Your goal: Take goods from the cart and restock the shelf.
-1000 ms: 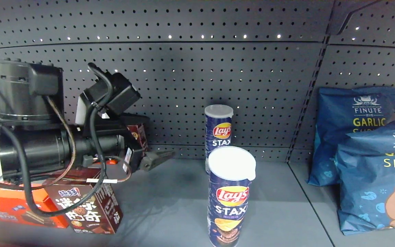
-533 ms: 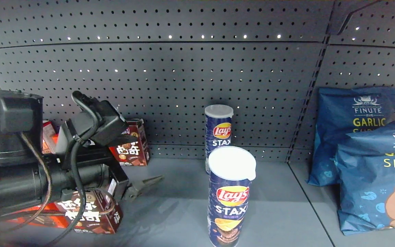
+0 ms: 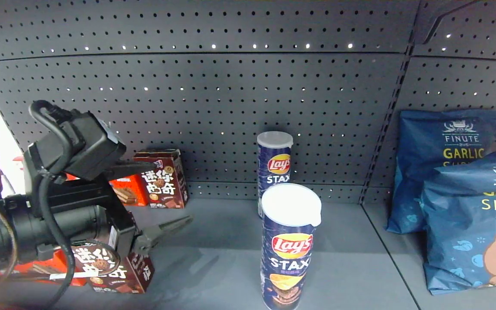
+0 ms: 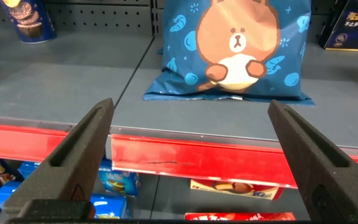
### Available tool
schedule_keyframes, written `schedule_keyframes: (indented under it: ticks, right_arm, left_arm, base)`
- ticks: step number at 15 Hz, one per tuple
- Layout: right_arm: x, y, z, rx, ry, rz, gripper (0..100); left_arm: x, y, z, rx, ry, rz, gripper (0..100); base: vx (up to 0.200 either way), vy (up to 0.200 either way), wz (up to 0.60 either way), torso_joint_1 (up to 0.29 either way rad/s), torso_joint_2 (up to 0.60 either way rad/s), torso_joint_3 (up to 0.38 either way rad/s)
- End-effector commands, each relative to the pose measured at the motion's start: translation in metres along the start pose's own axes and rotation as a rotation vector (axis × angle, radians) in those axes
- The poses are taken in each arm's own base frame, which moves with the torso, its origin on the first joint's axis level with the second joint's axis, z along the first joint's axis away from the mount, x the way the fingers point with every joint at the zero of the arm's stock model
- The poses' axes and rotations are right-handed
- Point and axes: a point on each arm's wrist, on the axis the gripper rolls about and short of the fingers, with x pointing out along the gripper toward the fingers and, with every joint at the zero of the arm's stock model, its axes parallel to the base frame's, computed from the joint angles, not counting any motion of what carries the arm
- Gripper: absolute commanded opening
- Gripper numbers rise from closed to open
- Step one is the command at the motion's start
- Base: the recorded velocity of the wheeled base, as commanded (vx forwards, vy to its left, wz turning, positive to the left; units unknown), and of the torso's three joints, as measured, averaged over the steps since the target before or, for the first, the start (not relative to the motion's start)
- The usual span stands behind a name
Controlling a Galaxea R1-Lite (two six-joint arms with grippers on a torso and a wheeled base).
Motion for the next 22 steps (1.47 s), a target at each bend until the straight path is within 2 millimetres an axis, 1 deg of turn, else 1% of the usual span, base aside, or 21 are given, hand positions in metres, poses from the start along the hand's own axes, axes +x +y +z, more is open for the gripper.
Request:
schedule_keyframes:
  ticks: [1, 3, 4, 5, 6, 7, 8, 9, 10, 11, 12, 13, 14, 15, 16, 19, 20, 22]
  right_arm:
    - [0.000, 0.000, 0.000, 0.000, 0.002, 0.002, 100]
    - [0.002, 0.000, 0.000, 0.000, 0.023, 0.018, 100]
    - [0.000, 0.000, 0.022, -0.002, -0.030, 0.014, 100]
    - [-0.002, -0.001, 0.063, 0.001, -0.087, 0.006, 100]
    - [0.027, -0.002, 0.146, 0.073, -0.058, 0.047, 100]
    - [0.032, -0.001, 0.159, 0.042, -0.058, 0.173, 100]
    - [0.038, 0.001, 0.155, -0.021, -0.021, 0.263, 100]
    - [0.052, 0.003, 0.142, -0.069, 0.075, 0.288, 100]
    - [0.070, 0.007, 0.129, -0.067, 0.187, 0.371, 100]
    - [0.085, 0.013, 0.125, -0.072, 0.253, 0.444, 100]
    - [0.095, 0.018, 0.125, -0.078, 0.281, 0.491, 100]
    - [0.113, 0.028, 0.126, -0.090, 0.308, 0.545, 100]
    - [0.123, 0.036, 0.125, -0.100, 0.327, 0.577, 100]
    - [0.134, 0.049, 0.118, -0.113, 0.368, 0.622, 100]
    - [0.143, 0.059, 0.111, -0.120, 0.412, 0.645, 100]
    - [0.161, 0.082, 0.100, -0.146, 0.513, 0.687, 100]
    - [0.162, 0.084, 0.099, -0.148, 0.523, 0.689, 100]
    - [0.175, 0.099, 0.095, -0.168, 0.551, 0.693, 100]
  left_arm:
    - [-0.017, -0.003, -0.001, 0.005, -0.029, 0.017, 100]
    - [-0.025, -0.007, -0.010, -0.004, -0.017, 0.017, 100]
    - [-0.029, -0.009, -0.012, -0.003, -0.022, 0.019, 100]
    - [-0.030, -0.009, -0.011, -0.004, -0.026, 0.020, 100]
    - [-0.031, -0.009, -0.012, -0.005, -0.028, 0.016, 100]
    - [-0.031, -0.009, -0.012, -0.005, -0.032, 0.016, 100]
    - [-0.031, -0.009, -0.011, -0.005, -0.045, 0.021, 100]
    - [-0.031, -0.008, -0.009, -0.016, -0.067, 0.028, 100]
    - [-0.031, -0.009, -0.010, -0.048, -0.077, 0.030, 100]
    - [-0.032, -0.009, -0.011, -0.054, -0.078, 0.034, 100]
    - [-0.034, -0.009, -0.010, -0.056, -0.082, 0.035, 100]
    - [-0.034, -0.009, -0.010, -0.056, -0.082, 0.034, 100]
    - [-0.034, -0.009, -0.010, -0.059, -0.084, 0.032, 100]
    - [-0.034, -0.010, -0.014, -0.076, -0.075, 0.028, 100]
    - [-0.035, -0.011, -0.016, -0.082, -0.086, 0.032, 100]
    - [-0.037, -0.010, -0.013, -0.082, -0.105, 0.039, 100]
    - [-0.037, -0.010, -0.013, -0.082, -0.105, 0.039, 100]
    - [-0.037, -0.010, -0.010, -0.079, -0.113, 0.042, 100]
  base:
    - [0.000, 0.000, 0.00, 0.000, 0.00, 0.000]
    - [0.000, 0.000, 0.00, 0.000, 0.00, 0.000]
    - [0.000, 0.000, 0.00, 0.000, 0.00, 0.000]
    - [0.000, 0.000, 0.00, 0.000, 0.00, 0.000]
    - [0.000, 0.000, 0.00, 0.000, 0.00, 0.000]
    - [0.000, 0.000, 0.00, 0.000, 0.00, 0.000]
    - [0.000, 0.000, 0.00, 0.000, 0.00, 0.000]
    - [0.000, 0.000, 0.00, 0.000, 0.00, 0.000]
    - [0.000, 0.000, 0.00, 0.000, 0.00, 0.000]
    - [0.000, 0.000, 0.00, 0.000, 0.00, 0.000]
    - [0.000, 0.000, 0.00, 0.000, 0.00, 0.000]
    - [0.000, 0.000, 0.00, 0.000, 0.00, 0.000]
    - [0.000, 0.000, 0.00, 0.000, 0.00, 0.000]
    - [0.000, 0.000, 0.00, 0.000, 0.00, 0.000]
    - [0.000, 0.000, 0.00, 0.000, 0.00, 0.000]
    - [0.000, 0.000, 0.00, 0.000, 0.00, 0.000]
    - [0.000, 0.000, 0.00, 0.000, 0.00, 0.000]
    - [0.000, 0.000, 0.00, 0.000, 0.00, 0.000]
